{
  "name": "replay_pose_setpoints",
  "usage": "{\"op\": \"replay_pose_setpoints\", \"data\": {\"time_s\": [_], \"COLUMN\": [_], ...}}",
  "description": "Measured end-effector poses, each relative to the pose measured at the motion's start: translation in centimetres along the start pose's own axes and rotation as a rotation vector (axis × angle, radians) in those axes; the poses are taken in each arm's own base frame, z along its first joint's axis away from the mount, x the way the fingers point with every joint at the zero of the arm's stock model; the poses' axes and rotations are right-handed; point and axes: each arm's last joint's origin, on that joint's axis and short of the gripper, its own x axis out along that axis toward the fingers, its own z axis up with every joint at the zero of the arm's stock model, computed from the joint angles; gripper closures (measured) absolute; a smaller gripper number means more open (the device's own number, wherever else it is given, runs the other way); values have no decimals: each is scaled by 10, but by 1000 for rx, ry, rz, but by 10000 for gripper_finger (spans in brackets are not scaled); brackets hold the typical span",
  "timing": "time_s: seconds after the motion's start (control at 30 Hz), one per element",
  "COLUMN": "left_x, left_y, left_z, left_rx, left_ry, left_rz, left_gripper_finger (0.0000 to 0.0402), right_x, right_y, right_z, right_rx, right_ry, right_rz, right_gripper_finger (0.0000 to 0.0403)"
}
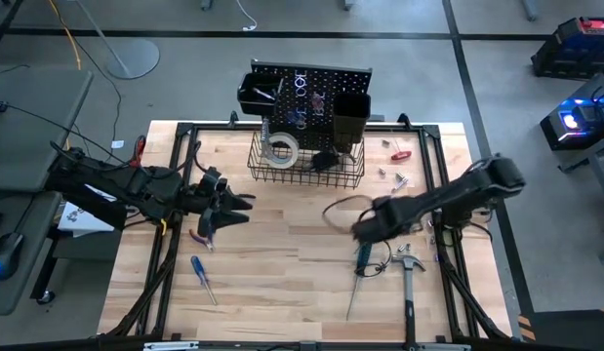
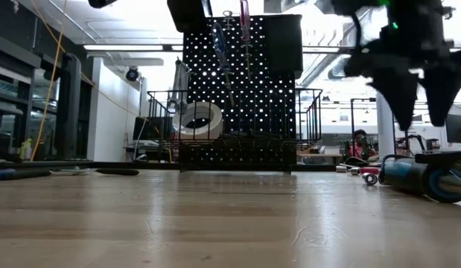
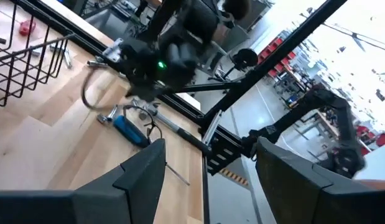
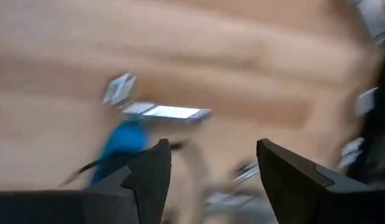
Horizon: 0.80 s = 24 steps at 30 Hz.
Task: Hang tools onto peg board
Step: Put the extension bar in the left black bin on the pegboard
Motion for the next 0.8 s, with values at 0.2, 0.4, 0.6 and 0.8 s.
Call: {"op": "replay_pose_setpoints", "data": {"time_s": [0.2, 0.4, 0.6, 0.8], "left_x": [0, 0, -1, -1], "left_y": [2, 4, 6, 7], "left_z": [1, 3, 4, 4], "left_rx": [20, 22, -42, -70], "left_ry": [-46, -107, -157, -184], "left_rz": [53, 127, 180, 212], "left_gripper_finger": [169, 169, 169, 169], "right_x": [22, 55, 78, 95], "right_y": [-54, -81, -96, -105], "right_z": [43, 73, 95, 108], "right_rx": [-262, -402, -384, -367], "right_ry": [1, 68, 54, 141], "right_rz": [-79, -108, -148, -102], "right_gripper_finger": [179, 183, 194, 195]}}
